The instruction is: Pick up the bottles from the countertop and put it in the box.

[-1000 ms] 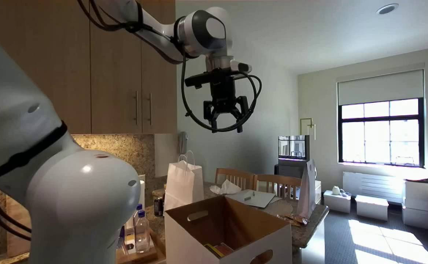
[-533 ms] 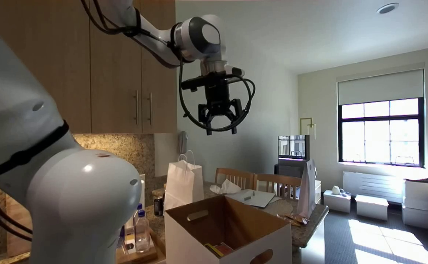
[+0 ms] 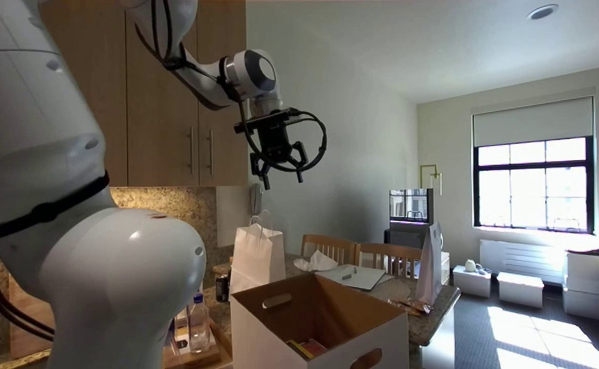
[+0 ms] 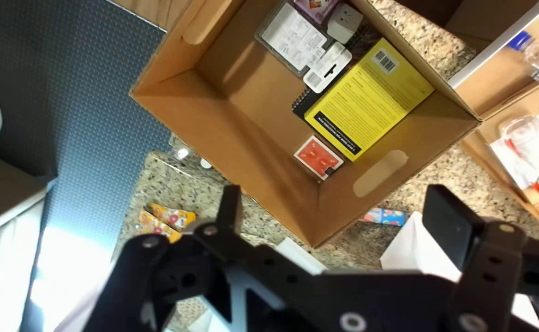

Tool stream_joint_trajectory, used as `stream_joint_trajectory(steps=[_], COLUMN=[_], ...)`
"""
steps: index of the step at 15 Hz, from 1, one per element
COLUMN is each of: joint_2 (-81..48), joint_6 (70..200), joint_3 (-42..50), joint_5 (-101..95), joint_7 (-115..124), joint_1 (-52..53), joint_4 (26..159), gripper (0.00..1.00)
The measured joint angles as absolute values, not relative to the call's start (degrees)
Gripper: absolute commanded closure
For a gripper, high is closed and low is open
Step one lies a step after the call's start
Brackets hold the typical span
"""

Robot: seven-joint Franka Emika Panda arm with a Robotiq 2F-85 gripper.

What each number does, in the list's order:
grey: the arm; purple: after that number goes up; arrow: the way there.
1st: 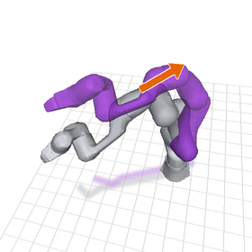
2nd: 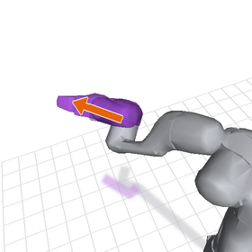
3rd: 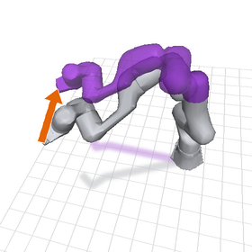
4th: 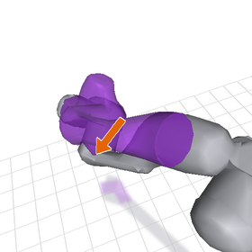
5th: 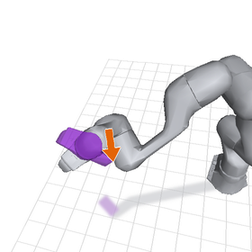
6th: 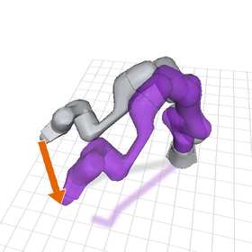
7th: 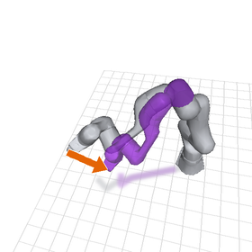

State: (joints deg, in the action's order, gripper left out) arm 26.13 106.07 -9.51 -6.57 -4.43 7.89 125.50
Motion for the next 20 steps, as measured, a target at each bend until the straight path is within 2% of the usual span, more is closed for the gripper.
stream_joint_trajectory(steps=[6, 20], joint_2=[18.45, -0.31], joint_6=[105.79, 105.66], joint_3=[-10.87, -23.30], joint_5=[-6.86, -14.03], joint_7=[-8.62, -8.88], joint_1=[11.77, 22.54], joint_4=[120.26, 112.44], gripper=[0.00, 0.00])
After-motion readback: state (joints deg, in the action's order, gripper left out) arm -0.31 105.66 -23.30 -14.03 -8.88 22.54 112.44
